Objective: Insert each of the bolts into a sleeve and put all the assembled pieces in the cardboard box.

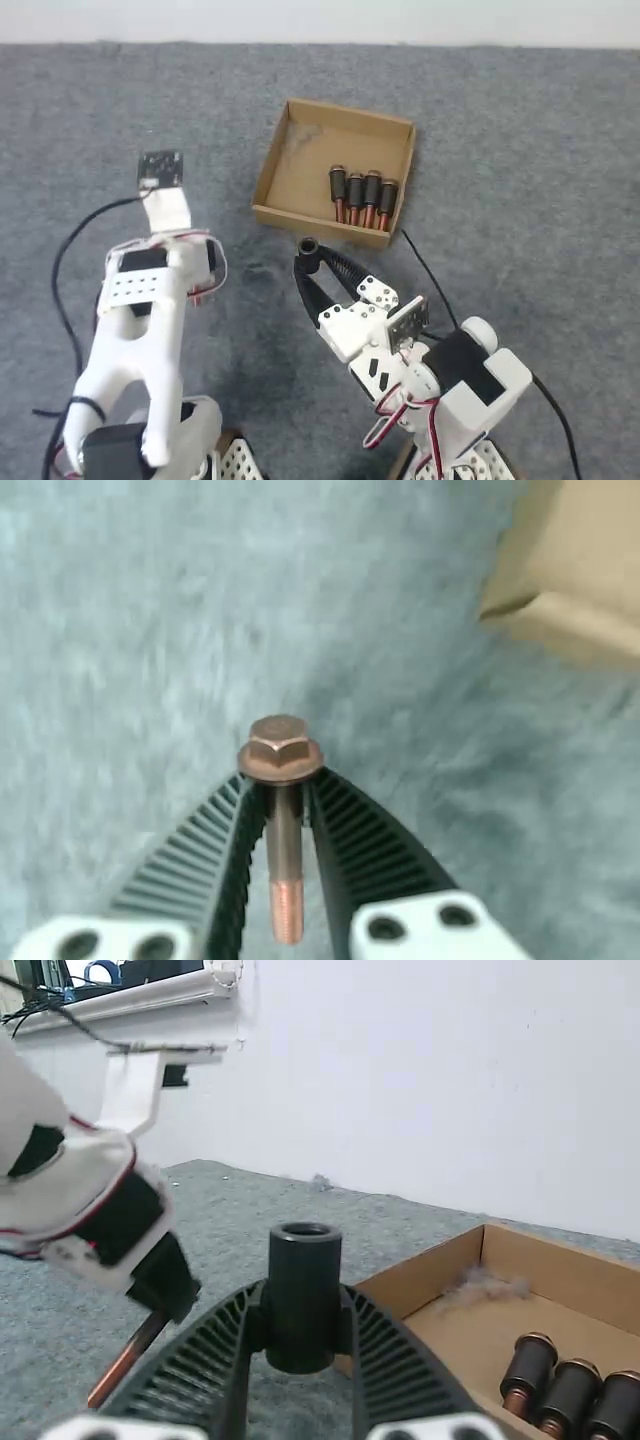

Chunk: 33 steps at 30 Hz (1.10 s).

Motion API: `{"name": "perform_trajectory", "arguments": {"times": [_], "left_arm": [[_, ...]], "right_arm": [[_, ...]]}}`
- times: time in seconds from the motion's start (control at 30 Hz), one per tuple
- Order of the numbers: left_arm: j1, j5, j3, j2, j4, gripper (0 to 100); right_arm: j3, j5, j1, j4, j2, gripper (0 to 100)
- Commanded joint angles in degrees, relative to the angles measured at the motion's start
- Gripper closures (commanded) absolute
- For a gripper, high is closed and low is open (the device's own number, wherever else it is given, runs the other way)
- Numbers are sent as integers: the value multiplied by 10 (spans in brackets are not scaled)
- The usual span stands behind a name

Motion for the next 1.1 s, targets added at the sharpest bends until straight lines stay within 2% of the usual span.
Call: {"name": "perform_trajectory", "arguments": {"times": [0.0, 0.33, 0.57, 0.87, 0.97, 1.07], "left_arm": [[26, -4, -66, -33, -10, 989], [127, -4, -158, -33, -10, 989], [193, 88, -217, -33, -10, 989], [229, 95, -222, -34, -16, 989], [229, 96, -197, -60, -55, 989], [234, 97, -140, -122, -128, 989]], "right_arm": [[14, -2, -1, -9, -7, 989], [13, -2, -2, -9, -7, 989], [13, -2, -4, -9, -7, 989], [13, -2, -5, -9, -7, 989], [13, -2, -5, -9, -7, 989], [13, -2, -5, -9, -7, 989]]}}
